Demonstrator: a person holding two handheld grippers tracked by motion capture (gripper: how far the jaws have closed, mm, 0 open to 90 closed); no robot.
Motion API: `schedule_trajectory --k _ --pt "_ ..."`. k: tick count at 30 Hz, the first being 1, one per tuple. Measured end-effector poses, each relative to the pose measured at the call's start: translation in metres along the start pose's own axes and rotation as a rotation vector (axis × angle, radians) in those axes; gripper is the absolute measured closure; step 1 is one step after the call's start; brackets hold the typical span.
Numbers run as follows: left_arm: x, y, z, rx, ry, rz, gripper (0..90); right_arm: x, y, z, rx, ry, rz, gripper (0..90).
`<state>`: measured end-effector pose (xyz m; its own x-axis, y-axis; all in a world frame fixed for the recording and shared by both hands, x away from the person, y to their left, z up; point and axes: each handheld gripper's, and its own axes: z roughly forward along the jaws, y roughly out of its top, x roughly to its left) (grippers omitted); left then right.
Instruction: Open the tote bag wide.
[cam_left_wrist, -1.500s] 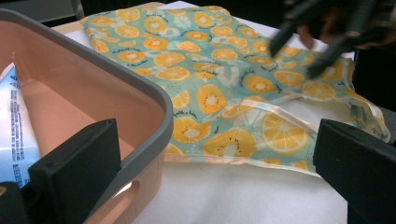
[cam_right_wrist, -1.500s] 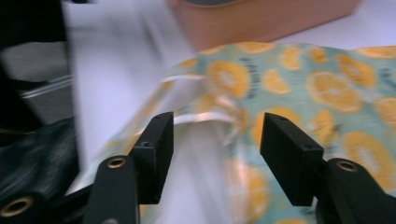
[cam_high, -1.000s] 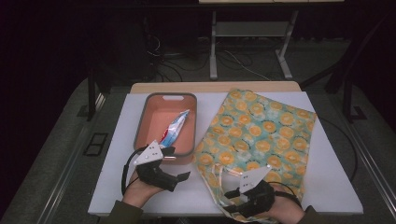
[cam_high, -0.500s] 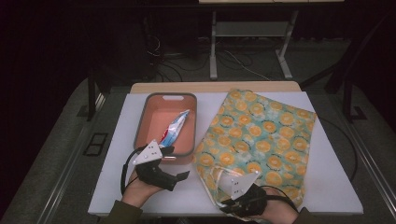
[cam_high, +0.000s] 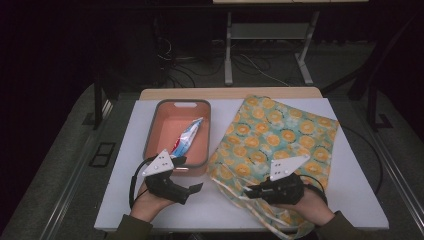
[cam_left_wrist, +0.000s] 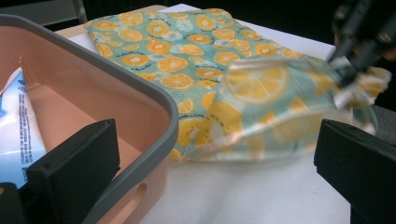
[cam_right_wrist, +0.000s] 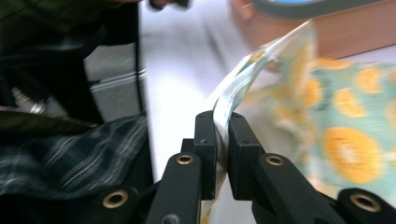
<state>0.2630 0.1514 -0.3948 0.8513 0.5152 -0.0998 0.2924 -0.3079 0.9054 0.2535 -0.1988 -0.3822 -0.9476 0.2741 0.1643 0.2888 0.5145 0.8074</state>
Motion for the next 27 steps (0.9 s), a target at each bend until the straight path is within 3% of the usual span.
schedule_trajectory --k 4,9,11,12,13,14,16,17,21,22,27 --pt "0.0 0.0 0.0 0.004 0.001 0.002 0.0 -0.011 0.001 -0.006 -0.026 -0.019 0.022 86.7" --pt "0.0 0.0 0.001 0.005 0.002 0.0 0.0 -0.043 0.005 -0.019 -0.026 -0.16 0.029 87.6" --pt "0.0 0.0 0.001 0.004 0.003 -0.002 0.0 -0.061 0.006 -0.026 -0.045 -0.206 0.055 87.5" --pt "0.0 0.0 0.001 0.004 0.003 -0.002 0.0 -0.061 0.006 -0.026 -0.045 -0.206 0.055 87.5" --pt "0.0 0.0 0.001 0.003 0.003 -0.002 0.0 -0.078 0.005 -0.031 -0.049 -0.247 0.088 87.6" --pt "0.0 0.0 0.001 0.002 0.004 -0.003 0.0 -0.078 0.005 -0.031 -0.049 -0.247 0.088 87.6" --pt "0.001 0.0 0.001 0.004 0.004 -0.003 0.0 -0.103 -0.001 -0.034 -0.039 -0.307 0.134 87.6" --pt "0.001 -0.001 0.001 0.003 0.005 -0.004 0.0 -0.103 -0.001 -0.034 -0.039 -0.307 0.134 87.6" --pt "0.001 -0.001 0.001 0.002 0.005 -0.004 0.0 -0.13 -0.012 -0.034 -0.019 -0.368 0.199 87.7" --pt "0.001 -0.001 0.001 0.002 0.004 -0.005 0.0 -0.141 -0.019 -0.032 -0.006 -0.388 0.237 87.7" --pt "0.001 -0.001 0.0 0.001 0.005 -0.005 0.0 -0.159 -0.032 -0.026 0.039 -0.432 0.288 87.7"
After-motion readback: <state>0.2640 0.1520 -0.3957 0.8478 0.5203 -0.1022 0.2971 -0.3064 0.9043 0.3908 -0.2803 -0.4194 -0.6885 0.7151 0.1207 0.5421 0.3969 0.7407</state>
